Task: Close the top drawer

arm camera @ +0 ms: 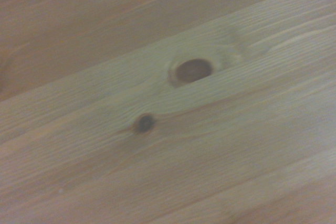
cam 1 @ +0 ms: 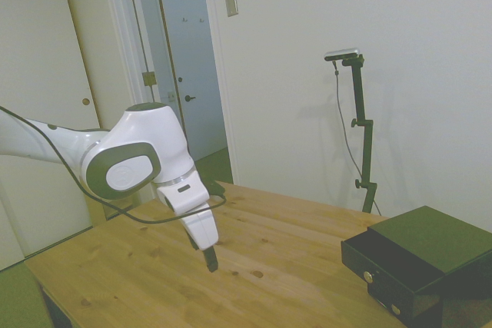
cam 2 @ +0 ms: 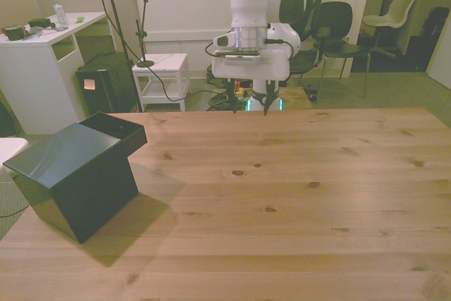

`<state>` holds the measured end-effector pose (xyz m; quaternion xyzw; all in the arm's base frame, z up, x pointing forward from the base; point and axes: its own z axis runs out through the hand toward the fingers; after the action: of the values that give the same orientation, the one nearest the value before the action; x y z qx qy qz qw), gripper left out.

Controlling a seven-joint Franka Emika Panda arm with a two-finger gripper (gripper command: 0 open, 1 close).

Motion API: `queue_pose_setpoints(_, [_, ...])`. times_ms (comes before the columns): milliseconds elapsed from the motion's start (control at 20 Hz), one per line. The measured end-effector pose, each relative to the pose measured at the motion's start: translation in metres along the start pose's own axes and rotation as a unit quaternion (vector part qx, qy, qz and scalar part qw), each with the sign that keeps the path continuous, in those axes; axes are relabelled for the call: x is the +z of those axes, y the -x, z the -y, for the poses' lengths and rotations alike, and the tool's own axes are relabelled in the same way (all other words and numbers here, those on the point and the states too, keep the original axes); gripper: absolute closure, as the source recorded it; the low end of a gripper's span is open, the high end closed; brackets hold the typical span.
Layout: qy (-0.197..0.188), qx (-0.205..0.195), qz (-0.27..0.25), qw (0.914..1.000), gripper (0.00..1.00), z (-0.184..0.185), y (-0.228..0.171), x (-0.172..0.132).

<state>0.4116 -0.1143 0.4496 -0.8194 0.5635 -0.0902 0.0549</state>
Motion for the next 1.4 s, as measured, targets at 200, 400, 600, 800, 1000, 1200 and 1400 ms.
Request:
queue_pose_setpoints(200, [-0.003,0.042,-0.012,0.9990,0.00,-0.003,-0.054,-0.004])
queue_pose_setpoints(400, [-0.004,0.071,-0.020,0.9973,0.00,0.004,-0.099,-0.005])
queue_pose_setpoints(600, [0.003,0.104,-0.024,0.9943,0.00,-0.002,-0.144,-0.002])
queue_pose_setpoints(800, [0.014,0.134,-0.030,0.9905,0.00,-0.014,-0.185,0.000])
queue_pose_setpoints(1000, [0.027,0.146,-0.034,0.9884,0.00,-0.020,-0.217,0.002])
queue_pose_setpoints(1200, [0.035,0.135,-0.037,0.9896,1.00,-0.014,-0.235,0.004])
queue_pose_setpoints(1400, [0.038,0.126,-0.038,0.9906,1.00,-0.003,-0.240,0.007])
